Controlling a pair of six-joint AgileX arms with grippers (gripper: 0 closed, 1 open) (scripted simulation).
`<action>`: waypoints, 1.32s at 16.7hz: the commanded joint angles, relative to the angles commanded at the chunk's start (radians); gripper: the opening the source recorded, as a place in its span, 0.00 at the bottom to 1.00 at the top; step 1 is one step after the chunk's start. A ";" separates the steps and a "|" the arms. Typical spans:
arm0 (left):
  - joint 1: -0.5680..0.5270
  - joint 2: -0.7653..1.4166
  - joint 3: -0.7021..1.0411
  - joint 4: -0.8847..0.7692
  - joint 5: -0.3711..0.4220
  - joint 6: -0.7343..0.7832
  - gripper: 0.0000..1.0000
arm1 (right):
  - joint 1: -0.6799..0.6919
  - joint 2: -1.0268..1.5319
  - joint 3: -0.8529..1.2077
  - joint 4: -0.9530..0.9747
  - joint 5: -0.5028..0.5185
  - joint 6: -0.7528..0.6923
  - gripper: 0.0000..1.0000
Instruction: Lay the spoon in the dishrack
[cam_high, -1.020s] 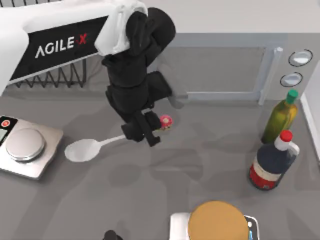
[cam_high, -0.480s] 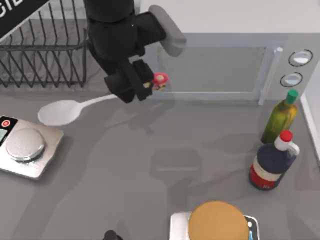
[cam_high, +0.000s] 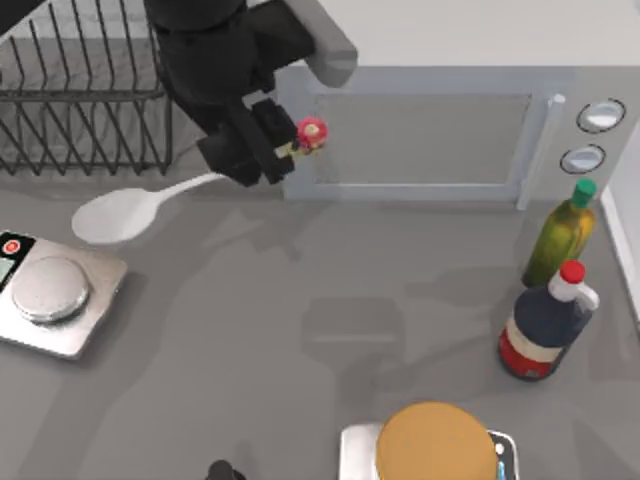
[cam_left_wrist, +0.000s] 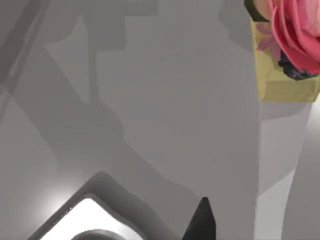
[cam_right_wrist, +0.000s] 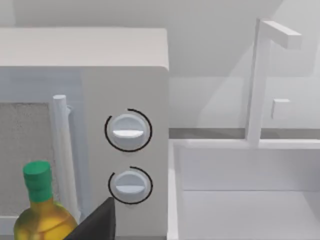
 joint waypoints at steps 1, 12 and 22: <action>0.022 -0.037 -0.026 0.042 0.007 -0.015 0.00 | 0.000 0.000 0.000 0.000 0.000 0.000 1.00; 0.490 -0.683 -0.614 0.877 0.114 -0.343 0.00 | 0.000 0.000 0.000 0.000 0.000 0.000 1.00; 0.747 -1.069 -0.918 1.301 0.174 -0.534 0.00 | 0.000 0.000 0.000 0.000 0.000 0.000 1.00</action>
